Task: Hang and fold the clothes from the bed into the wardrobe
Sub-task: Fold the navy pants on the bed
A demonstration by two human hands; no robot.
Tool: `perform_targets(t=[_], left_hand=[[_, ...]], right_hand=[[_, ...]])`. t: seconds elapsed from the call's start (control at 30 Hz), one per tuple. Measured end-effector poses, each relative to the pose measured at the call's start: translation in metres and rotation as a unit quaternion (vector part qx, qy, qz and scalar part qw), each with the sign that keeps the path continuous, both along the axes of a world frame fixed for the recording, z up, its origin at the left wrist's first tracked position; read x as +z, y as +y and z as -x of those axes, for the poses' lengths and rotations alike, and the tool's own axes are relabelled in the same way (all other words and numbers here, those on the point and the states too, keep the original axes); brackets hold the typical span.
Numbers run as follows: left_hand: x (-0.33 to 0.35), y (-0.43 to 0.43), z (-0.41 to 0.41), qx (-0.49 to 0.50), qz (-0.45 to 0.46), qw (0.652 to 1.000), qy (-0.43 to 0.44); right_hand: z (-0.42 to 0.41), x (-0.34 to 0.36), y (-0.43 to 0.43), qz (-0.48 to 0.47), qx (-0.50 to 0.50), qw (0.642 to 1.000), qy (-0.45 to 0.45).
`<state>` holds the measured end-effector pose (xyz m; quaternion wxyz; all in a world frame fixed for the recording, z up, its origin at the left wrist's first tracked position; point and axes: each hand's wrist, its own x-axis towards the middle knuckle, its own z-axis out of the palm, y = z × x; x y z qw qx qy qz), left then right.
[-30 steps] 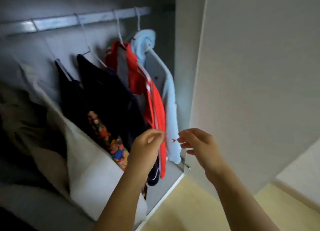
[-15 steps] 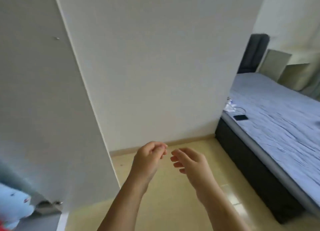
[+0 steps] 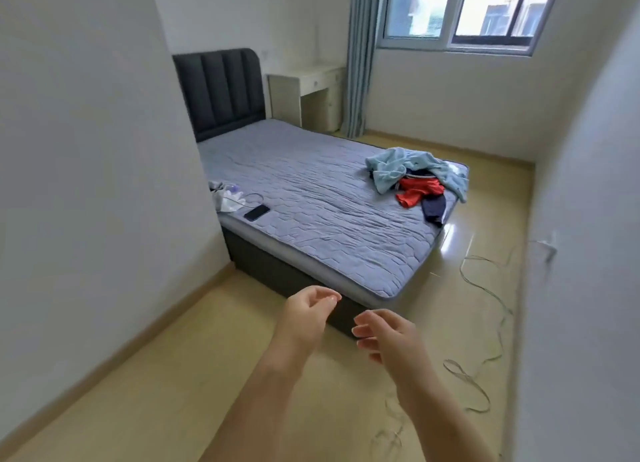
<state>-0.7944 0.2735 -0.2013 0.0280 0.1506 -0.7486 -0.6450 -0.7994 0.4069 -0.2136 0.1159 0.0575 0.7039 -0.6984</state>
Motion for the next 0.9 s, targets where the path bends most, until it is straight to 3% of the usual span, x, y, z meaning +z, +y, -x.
perform_targets(t=[0.3,0.5,0.9], left_hand=[[-0.034,0.073,0.191,-0.125,0.015,0.99,-0.057],[-0.026,0.118,0.356,-0.18,0.087,0.979,-0.05],[-0.043,0.221,0.56,-0.118,0.007,0.991,-0.067]], right_hand=[[0.164,-0.028,0.081,-0.015,-0.114,0.993,-0.039],[0.311,-0.024,0.109,-0.05,-0.153,0.985,-0.056],[0.492,-0.042,0.216,-0.012,-0.212,0.97,-0.12]])
